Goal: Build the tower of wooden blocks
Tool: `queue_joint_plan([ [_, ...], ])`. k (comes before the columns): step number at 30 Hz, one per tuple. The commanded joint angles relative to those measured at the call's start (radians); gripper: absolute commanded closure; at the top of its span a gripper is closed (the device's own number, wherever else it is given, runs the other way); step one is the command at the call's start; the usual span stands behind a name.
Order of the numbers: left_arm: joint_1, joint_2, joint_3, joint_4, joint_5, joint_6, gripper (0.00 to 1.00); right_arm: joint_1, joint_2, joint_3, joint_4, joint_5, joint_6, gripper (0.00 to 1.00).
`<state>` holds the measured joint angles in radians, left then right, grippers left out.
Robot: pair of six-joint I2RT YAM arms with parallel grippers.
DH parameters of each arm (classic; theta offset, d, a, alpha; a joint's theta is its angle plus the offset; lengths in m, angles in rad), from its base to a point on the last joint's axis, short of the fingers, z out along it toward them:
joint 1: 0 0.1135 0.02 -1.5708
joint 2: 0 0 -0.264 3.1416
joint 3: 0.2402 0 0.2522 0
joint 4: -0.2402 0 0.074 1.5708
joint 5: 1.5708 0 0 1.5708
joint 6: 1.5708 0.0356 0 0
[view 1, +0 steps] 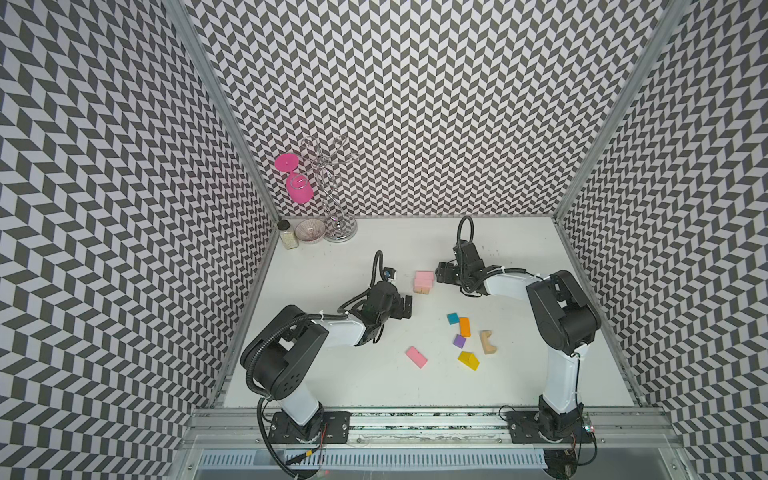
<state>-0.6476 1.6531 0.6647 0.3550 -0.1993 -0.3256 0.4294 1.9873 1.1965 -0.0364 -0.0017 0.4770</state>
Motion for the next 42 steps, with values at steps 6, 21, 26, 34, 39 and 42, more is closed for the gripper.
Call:
queue_joint_plan([
  [6, -0.004, 0.017, 0.033, -0.024, -0.035, 0.013, 0.00, -0.001, 0.040, 0.075, 0.011, -0.005, -0.017, 0.18],
  [21, -0.005, -0.001, 0.024, -0.025, -0.050, 0.014, 0.00, -0.001, 0.091, 0.181, -0.018, -0.013, -0.024, 0.20],
  [26, -0.004, -0.014, 0.017, -0.024, -0.051, 0.014, 0.00, -0.001, 0.093, 0.192, -0.019, -0.017, -0.026, 0.20],
  [34, -0.005, -0.026, 0.006, -0.016, -0.052, 0.013, 0.00, 0.002, 0.094, 0.183, -0.020, -0.017, -0.029, 0.20],
  [39, -0.005, -0.032, 0.001, -0.013, -0.055, 0.011, 0.00, 0.004, 0.094, 0.181, -0.018, -0.013, -0.036, 0.21],
  [42, -0.004, -0.034, -0.001, -0.013, -0.055, 0.010, 0.00, 0.005, 0.094, 0.176, -0.013, -0.015, -0.039, 0.21],
])
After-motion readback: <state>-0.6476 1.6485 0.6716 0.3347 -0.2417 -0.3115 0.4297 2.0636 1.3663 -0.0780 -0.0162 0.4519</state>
